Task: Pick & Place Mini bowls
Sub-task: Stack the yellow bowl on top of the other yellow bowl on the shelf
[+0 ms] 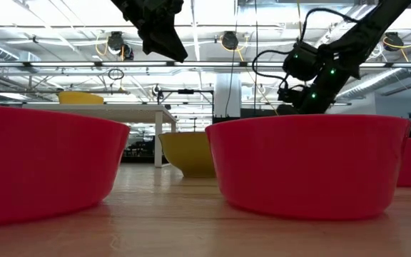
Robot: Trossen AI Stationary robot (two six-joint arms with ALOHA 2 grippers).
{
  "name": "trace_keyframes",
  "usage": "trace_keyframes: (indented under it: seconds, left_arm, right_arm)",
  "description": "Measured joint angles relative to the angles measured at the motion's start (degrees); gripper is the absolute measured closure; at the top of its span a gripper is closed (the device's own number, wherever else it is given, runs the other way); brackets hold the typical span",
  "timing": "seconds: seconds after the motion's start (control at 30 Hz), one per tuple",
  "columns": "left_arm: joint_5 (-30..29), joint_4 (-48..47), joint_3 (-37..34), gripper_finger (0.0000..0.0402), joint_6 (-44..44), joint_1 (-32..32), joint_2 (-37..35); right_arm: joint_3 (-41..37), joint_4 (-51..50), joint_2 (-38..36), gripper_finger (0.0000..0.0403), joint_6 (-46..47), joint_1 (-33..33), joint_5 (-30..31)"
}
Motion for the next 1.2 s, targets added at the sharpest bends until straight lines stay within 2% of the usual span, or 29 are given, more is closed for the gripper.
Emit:
trace_keyframes:
  seconds: [0.3,0.47,0.53,0.6,0.87,1.03,1.1,1.2]
  left_arm:
    - [0.02,0.00,0.00,0.0289,0.02,0.00,0.00]
    - [0.01,0.00,0.00,0.0289,0.18,0.00,0.00]
    - [0.02,0.00,0.00,0.0289,0.52,0.00,0.00]
    - [0.02,0.00,0.00,0.0289,0.94,0.00,0.00]
    - [0.06,0.33,0.00,0.0289,7.27,0.00,0.00]
    - [0.19,5.51,0.00,0.0288,12.57,0.00,0.00]
    - [1.35,7.10,0.00,0.0288,14.17,0.00,0.00]
    - [6.67,7.91,0.00,0.0288,17.11,0.00,0.00]
  right_arm:
    - [0.00,1.89,4.76,0.0286,-5.15,-1.20,0.11]
    - [0.00,1.91,5.18,0.0346,-10.25,-1.01,-0.96]
    - [0.00,1.99,5.16,0.0383,-11.88,-1.01,-3.31]
    - [0.00,1.94,4.65,0.0395,-13.05,-0.96,-5.93]
    - [-0.04,5.68,-2.56,0.0401,-13.13,3.15,-16.34]
    - [1.93,8.09,-7.50,0.0402,-6.77,8.12,-28.40]
    - [3.45,8.23,-7.74,0.0402,-4.55,10.76,-31.54]
    - [5.54,7.75,-7.67,0.0402,-3.48,14.98,-34.31]
